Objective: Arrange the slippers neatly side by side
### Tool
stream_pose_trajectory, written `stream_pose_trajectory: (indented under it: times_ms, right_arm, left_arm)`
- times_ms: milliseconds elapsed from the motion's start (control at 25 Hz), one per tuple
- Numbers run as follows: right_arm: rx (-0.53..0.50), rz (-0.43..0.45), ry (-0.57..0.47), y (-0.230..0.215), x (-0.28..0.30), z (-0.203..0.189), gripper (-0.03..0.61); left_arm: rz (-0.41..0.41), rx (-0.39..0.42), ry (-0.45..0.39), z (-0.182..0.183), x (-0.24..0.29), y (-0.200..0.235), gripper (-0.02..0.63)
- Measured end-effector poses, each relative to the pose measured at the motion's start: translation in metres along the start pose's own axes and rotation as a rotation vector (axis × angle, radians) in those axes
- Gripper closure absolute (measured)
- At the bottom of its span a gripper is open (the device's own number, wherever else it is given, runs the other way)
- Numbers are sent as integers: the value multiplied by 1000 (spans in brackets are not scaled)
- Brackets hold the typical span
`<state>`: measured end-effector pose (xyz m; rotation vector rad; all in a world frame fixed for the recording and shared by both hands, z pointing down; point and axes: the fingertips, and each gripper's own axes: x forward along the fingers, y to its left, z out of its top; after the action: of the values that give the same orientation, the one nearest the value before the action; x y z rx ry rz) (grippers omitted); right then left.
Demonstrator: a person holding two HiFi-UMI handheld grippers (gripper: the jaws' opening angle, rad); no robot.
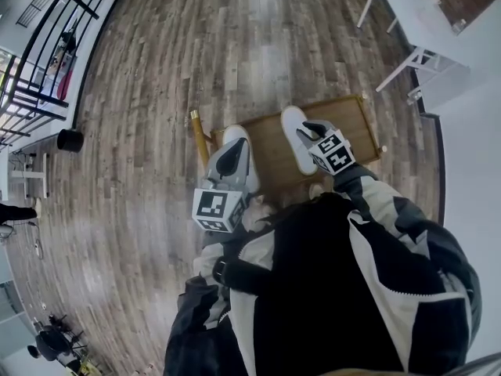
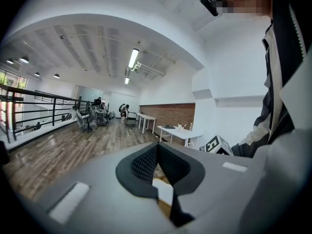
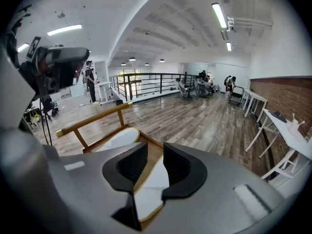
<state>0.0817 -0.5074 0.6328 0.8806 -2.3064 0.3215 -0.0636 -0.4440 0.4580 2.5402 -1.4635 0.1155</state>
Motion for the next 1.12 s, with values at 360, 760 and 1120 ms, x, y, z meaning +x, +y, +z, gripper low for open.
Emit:
stream_pose_trajectory:
  times_ms: [360,760,1120]
  right_arm:
    - [78,-49,249,-35,56,-80,390]
    - [233,8,374,-44,90,-110,304]
    - [277,7,424,-45,101,-125,302]
  left_arm:
    - [16,-12,37,-16,-8,3,597]
    - [64,-44,78,-32,-24,15,597]
    - [101,-60,85,-45,-37,26,597]
